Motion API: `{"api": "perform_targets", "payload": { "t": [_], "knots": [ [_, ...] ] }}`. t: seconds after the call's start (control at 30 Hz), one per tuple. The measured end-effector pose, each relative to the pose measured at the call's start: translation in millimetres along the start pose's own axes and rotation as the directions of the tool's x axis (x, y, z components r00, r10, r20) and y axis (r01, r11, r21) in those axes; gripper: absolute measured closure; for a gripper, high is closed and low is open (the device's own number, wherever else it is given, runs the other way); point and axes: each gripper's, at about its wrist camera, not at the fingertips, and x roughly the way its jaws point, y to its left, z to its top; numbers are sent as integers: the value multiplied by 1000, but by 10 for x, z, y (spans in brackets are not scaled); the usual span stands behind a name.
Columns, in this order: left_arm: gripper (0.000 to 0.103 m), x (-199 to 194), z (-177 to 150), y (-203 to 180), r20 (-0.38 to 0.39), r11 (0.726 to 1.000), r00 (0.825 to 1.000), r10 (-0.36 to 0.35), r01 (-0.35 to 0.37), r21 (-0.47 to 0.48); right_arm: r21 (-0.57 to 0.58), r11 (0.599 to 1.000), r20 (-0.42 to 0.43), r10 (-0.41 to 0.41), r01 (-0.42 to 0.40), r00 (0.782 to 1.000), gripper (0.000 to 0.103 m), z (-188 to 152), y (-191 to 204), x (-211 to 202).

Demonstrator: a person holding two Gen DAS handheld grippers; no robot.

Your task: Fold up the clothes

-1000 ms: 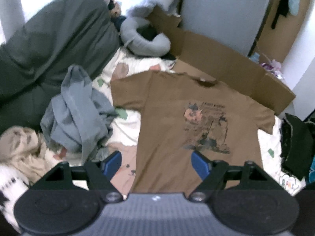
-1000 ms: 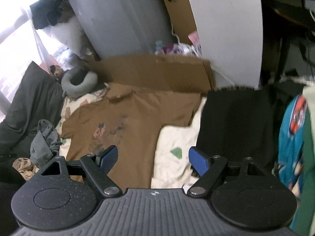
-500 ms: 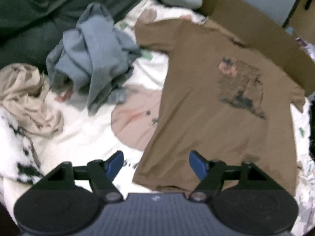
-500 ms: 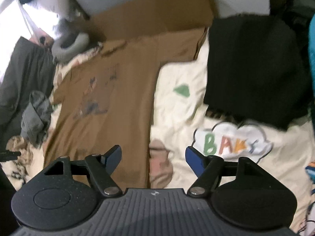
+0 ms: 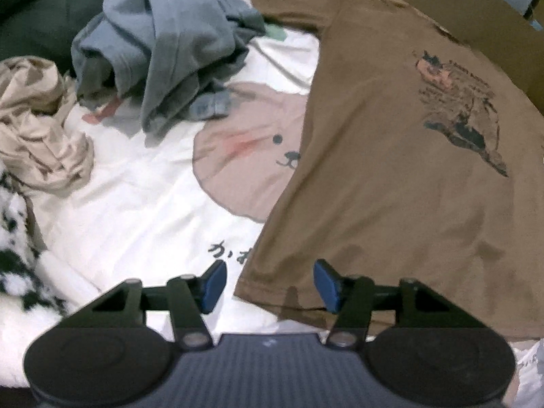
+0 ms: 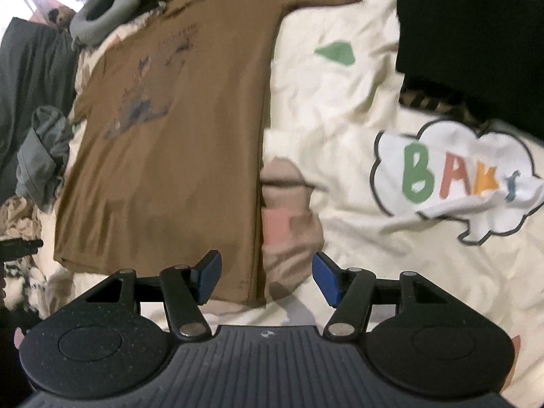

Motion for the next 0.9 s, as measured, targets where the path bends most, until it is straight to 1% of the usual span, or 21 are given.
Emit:
{"api": "perform_targets", "payload": {
  "t": [0.17,0.23,0.4,0.47,0.5,0.53,0.57,0.6,0.63,0.7,0.9],
  "knots": [
    [43,116,-46,-21,-20,1000,1000,10,-10,3,1,1000,-27,15,-15,1000,42,-75,6,143],
    [43,137,-52,-34,-22,1000,1000,19,-19,9,6,1000,-42,25,-25,999,50,-106,20,221],
    [43,208,-45,-1,-26,999,999,36,-36,1,24,999,-75,45,-43,996,50,-166,75,429],
    [43,225,-44,15,-28,999,999,41,-41,-2,35,998,-85,54,-51,995,52,-173,98,500],
    [43,231,-45,22,-29,999,999,41,-41,-1,45,998,-90,56,-53,994,56,-175,102,533],
    [43,235,-47,27,-31,999,999,41,-41,1,74,995,-95,69,-63,993,63,-178,81,564],
    [43,237,-47,32,-32,999,999,40,-40,2,104,992,-99,83,-72,992,66,-181,61,595],
    [43,237,-46,35,-32,999,999,39,-38,3,123,990,-100,86,-73,991,75,-186,42,607],
    [43,236,-45,38,-32,999,999,37,-37,4,142,987,-102,88,-73,991,87,-190,24,619],
    [43,233,-45,41,-29,999,999,35,-35,4,165,984,-103,91,-74,990,100,-200,-1,623],
    [43,195,-32,27,-21,1000,999,29,-28,9,159,986,-105,66,-49,992,101,-232,-12,495]
  ]
}}
